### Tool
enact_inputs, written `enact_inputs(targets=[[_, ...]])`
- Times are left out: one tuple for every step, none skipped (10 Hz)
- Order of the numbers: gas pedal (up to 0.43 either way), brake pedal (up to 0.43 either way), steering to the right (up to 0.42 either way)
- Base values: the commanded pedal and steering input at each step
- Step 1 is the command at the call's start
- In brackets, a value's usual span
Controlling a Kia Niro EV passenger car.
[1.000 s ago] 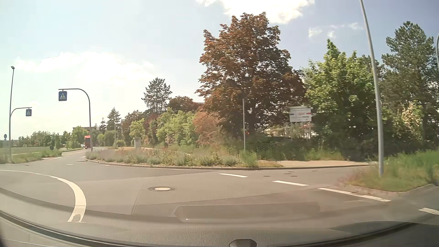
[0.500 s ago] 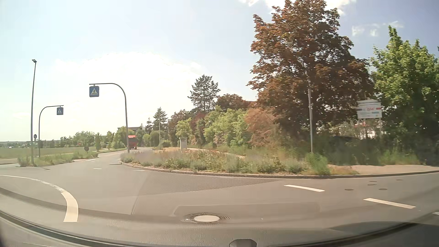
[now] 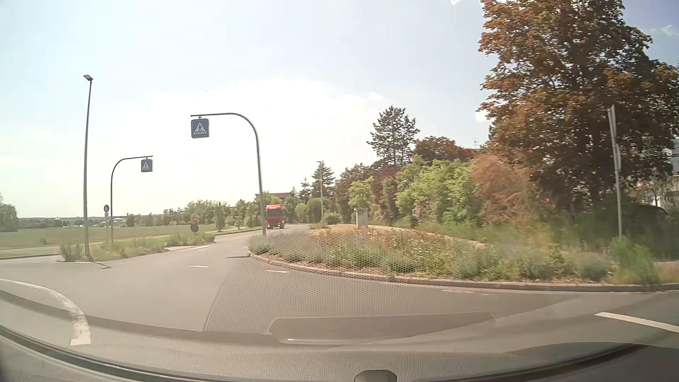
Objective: Follow the waypoints while adhering to traffic rules and regulations
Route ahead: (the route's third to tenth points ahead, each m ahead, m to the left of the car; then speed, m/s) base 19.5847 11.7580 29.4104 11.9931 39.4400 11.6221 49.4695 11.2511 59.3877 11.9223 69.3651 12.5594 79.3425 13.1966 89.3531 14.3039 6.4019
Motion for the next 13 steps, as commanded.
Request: enact_inputs(targets=[[0.177,0.0,-0.258],[0.189,0.0,-0.258],[0.189,0.0,-0.256],[0.189,0.0,-0.251],[0.189,0.0,-0.243],[0.189,0.0,-0.226],[0.189,0.0,-0.209],[0.189,0.0,-0.196],[0.189,0.0,-0.171],[0.197,0.0,-0.143],[0.197,0.0,-0.124],[0.197,0.0,-0.096],[0.22,0.0,-0.062]])
